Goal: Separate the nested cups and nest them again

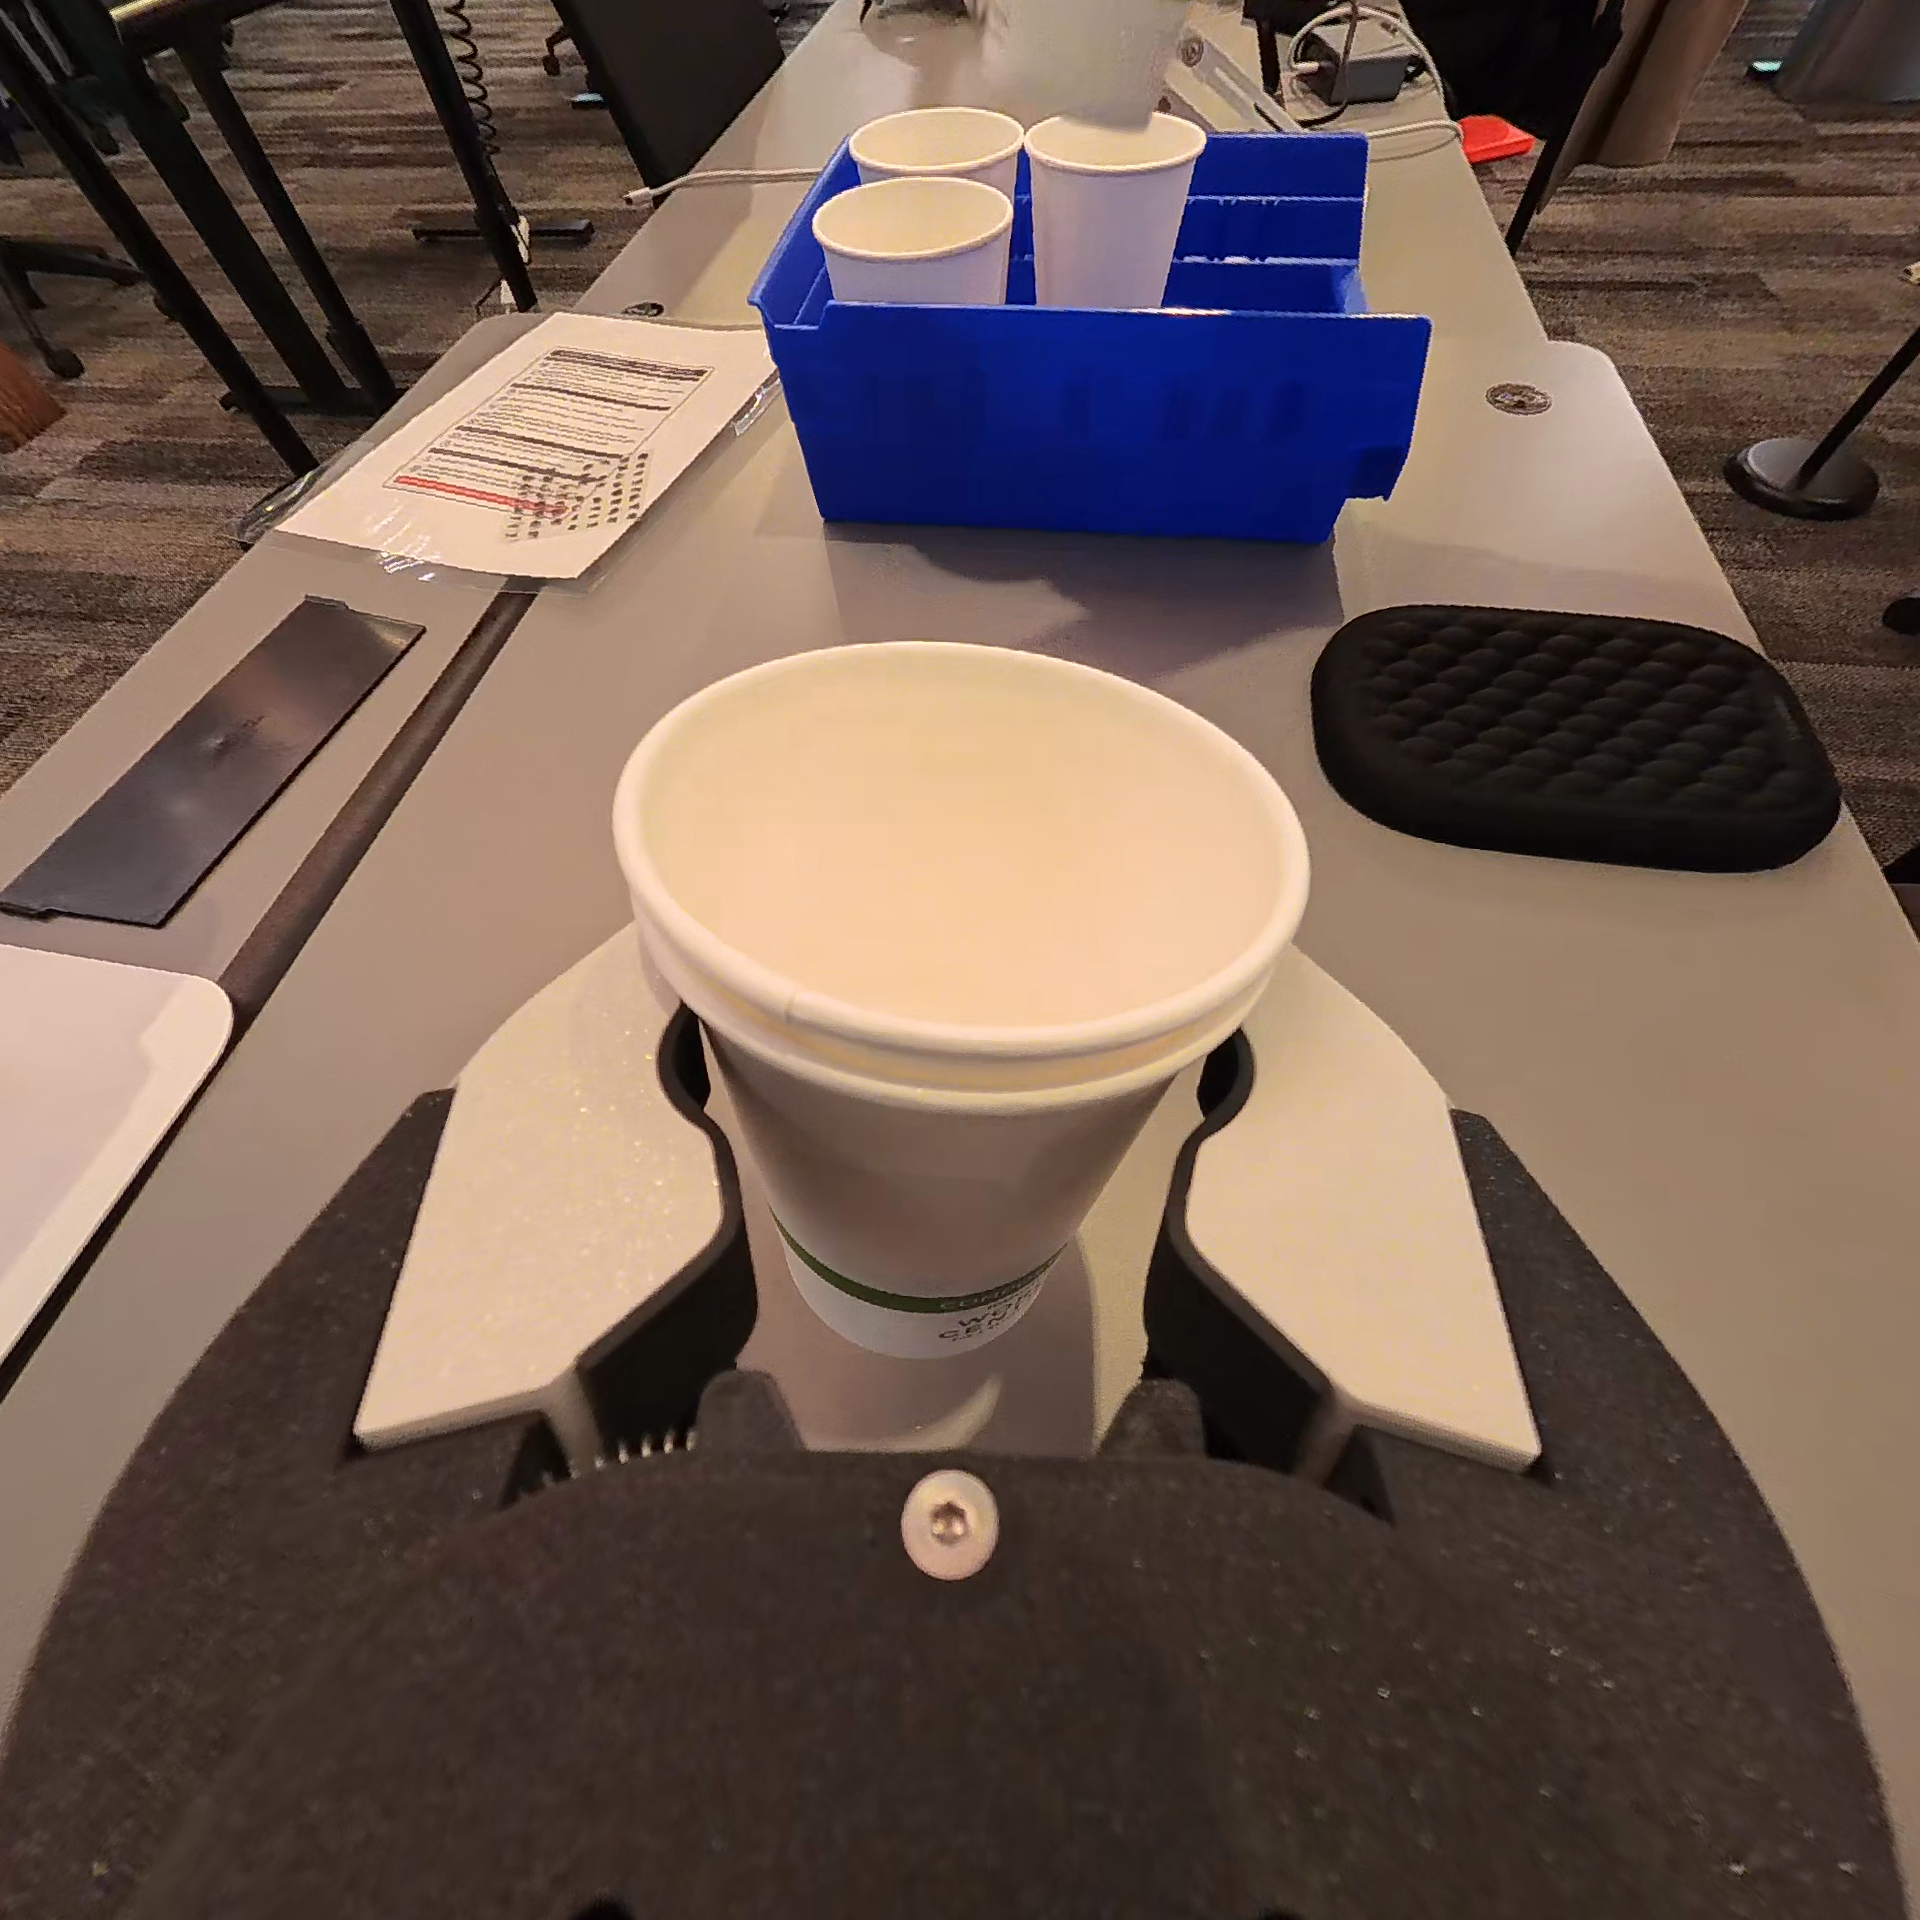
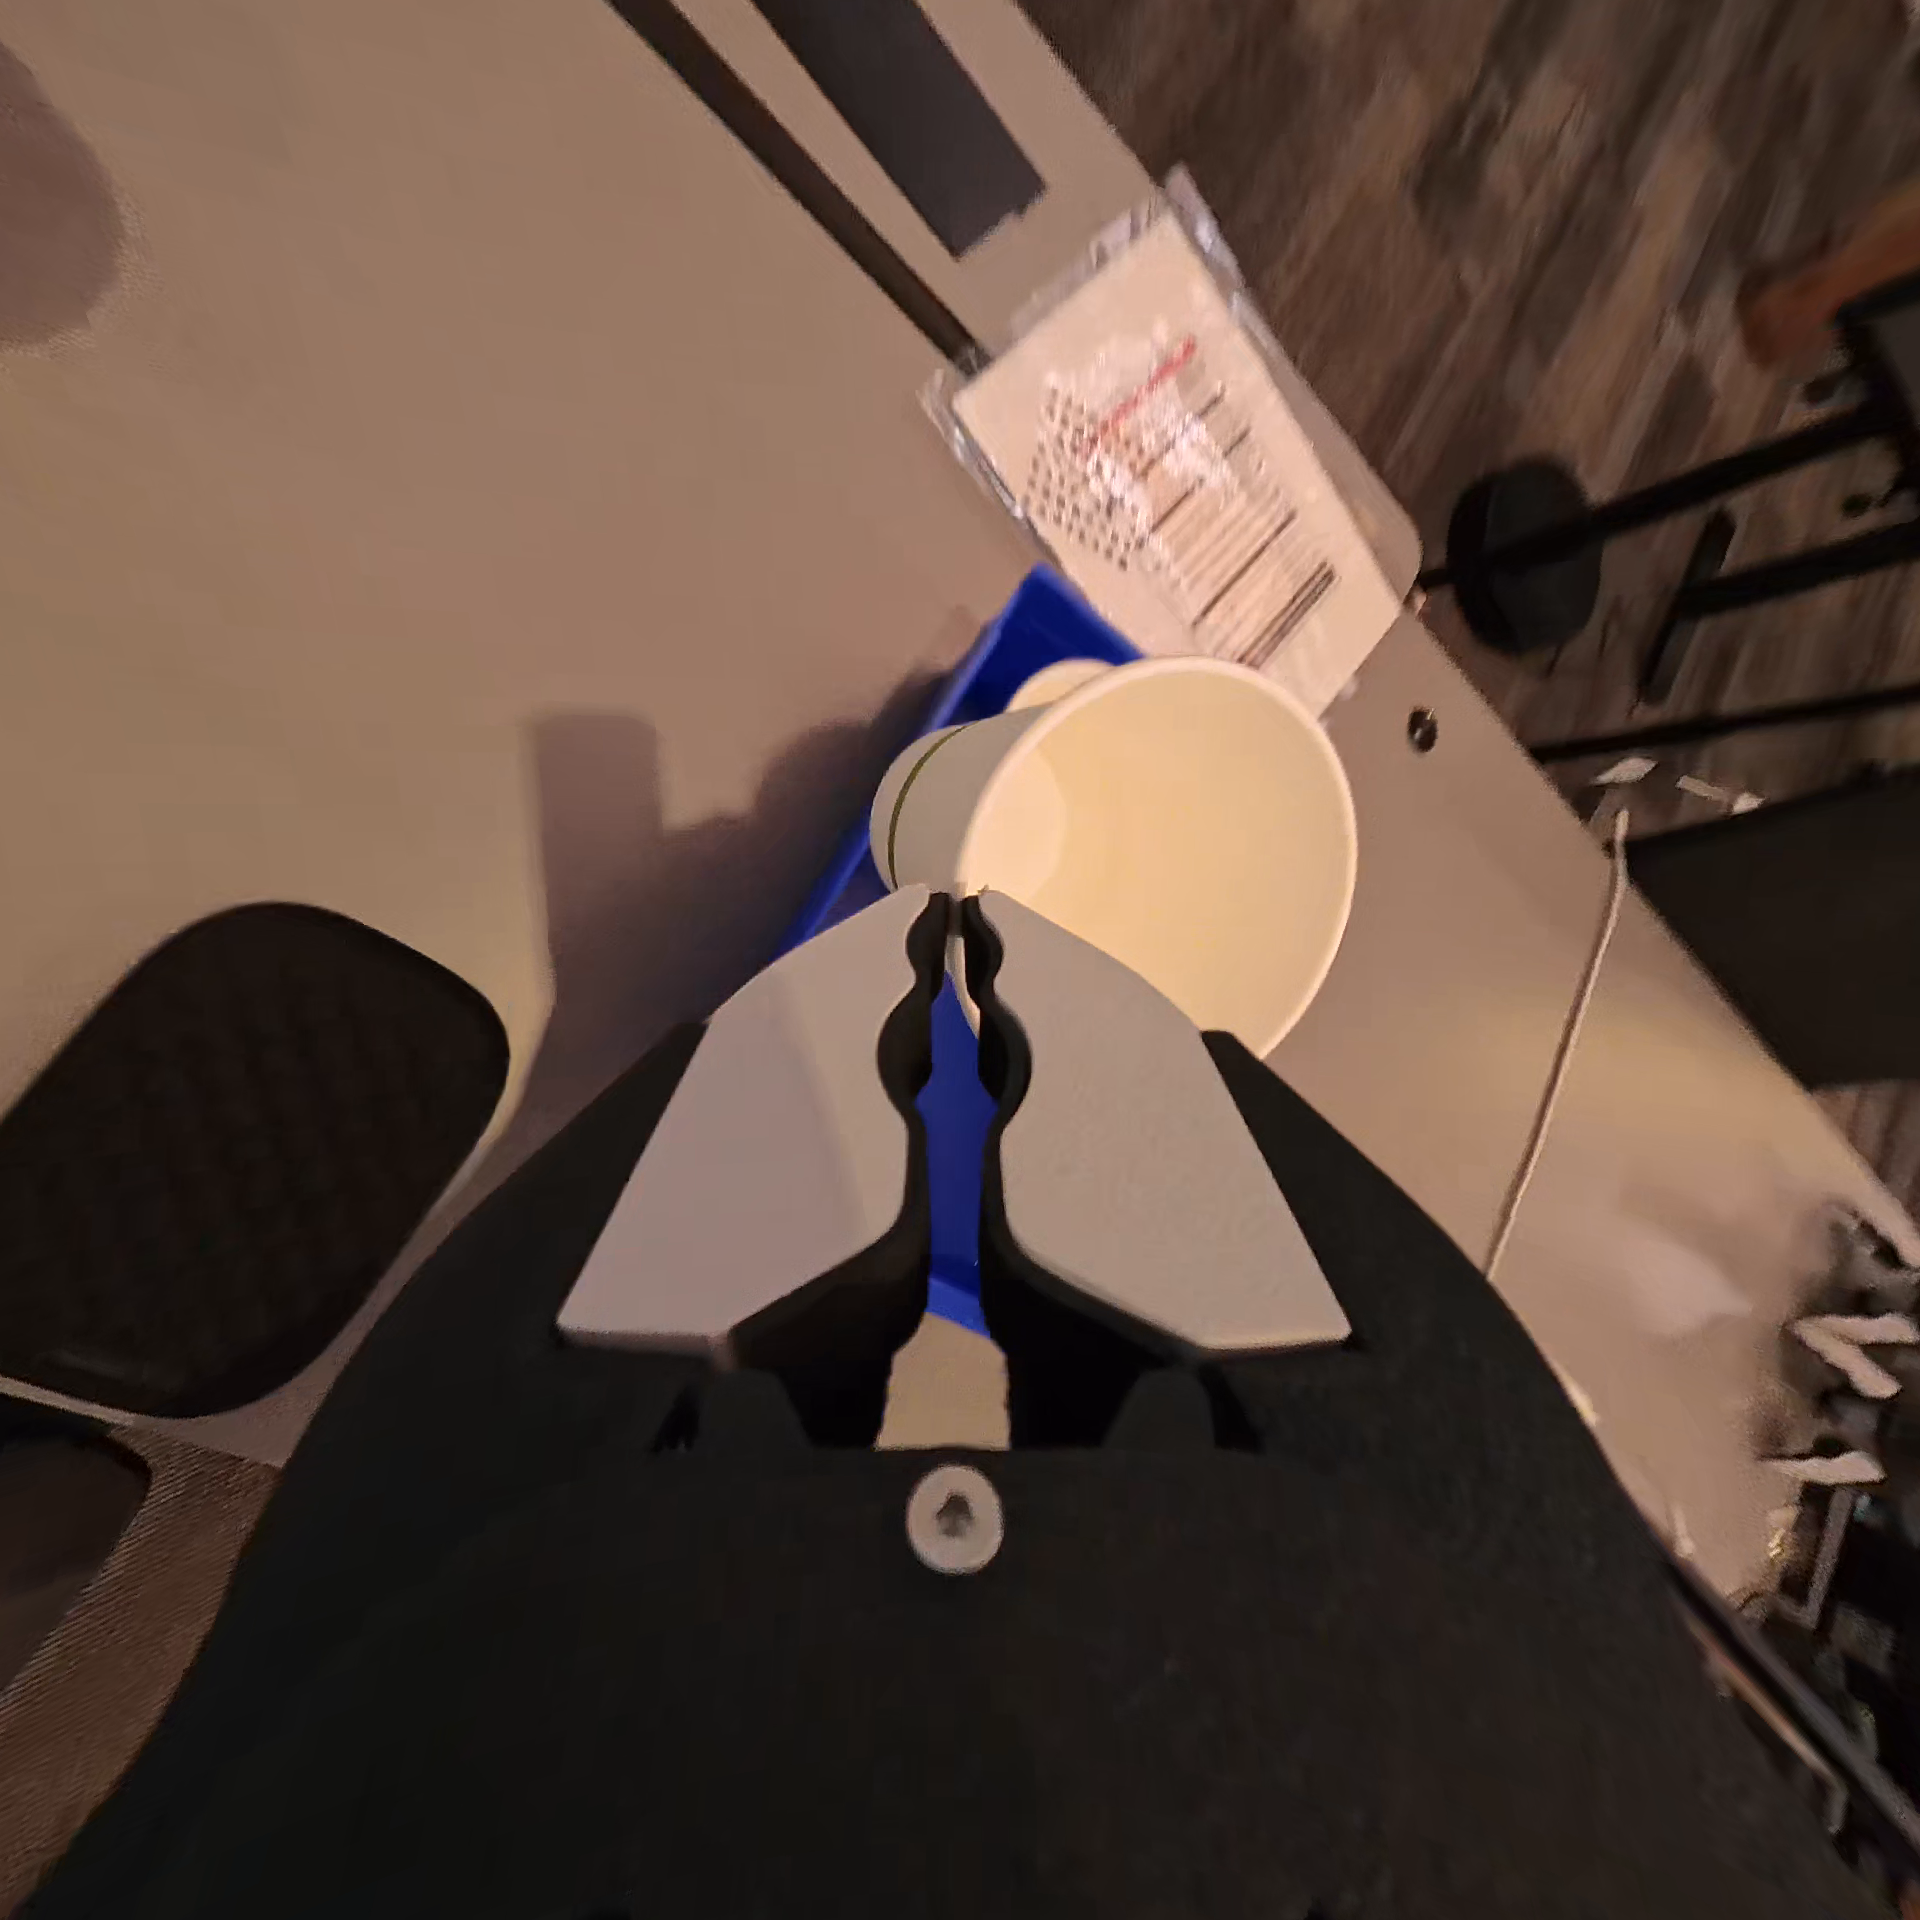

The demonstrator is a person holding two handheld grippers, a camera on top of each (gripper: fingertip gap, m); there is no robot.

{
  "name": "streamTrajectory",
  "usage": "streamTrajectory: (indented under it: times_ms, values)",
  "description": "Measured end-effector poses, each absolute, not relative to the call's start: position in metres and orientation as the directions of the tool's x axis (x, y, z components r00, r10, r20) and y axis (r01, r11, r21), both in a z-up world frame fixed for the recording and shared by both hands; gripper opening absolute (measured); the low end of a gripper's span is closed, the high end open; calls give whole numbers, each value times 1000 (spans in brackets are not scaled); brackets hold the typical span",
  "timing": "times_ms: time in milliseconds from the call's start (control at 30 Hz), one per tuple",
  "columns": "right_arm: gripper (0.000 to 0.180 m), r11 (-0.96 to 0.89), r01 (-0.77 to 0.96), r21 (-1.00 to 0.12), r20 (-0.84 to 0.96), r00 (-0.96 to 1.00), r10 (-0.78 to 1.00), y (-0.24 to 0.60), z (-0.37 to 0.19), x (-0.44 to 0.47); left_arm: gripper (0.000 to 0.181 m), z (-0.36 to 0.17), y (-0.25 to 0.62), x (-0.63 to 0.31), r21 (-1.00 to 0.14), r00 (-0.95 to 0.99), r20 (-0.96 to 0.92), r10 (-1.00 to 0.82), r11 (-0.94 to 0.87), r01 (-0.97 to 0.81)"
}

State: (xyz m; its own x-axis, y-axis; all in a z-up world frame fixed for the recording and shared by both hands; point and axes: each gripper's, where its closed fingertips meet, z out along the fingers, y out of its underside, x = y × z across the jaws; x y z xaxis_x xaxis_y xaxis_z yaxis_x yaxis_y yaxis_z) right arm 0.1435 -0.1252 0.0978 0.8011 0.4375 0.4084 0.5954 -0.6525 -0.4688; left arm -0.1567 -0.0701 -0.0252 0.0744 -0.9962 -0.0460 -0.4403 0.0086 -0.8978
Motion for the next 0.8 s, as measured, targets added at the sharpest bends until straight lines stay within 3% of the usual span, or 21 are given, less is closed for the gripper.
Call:
streamTrajectory:
  times_ms: [400, 800]
  values:
    - [3, -800, 552, -236, 386, 808, 445, -136, -23, 195, 94, -27, -67, -158, -896, 79, -42, -996, 2, -443]
    - [2, -803, 541, -252, 349, 824, 446, -120, -48, 192, 94, -27, -65, -159, -898, 83, -37, -996, -3, -439]
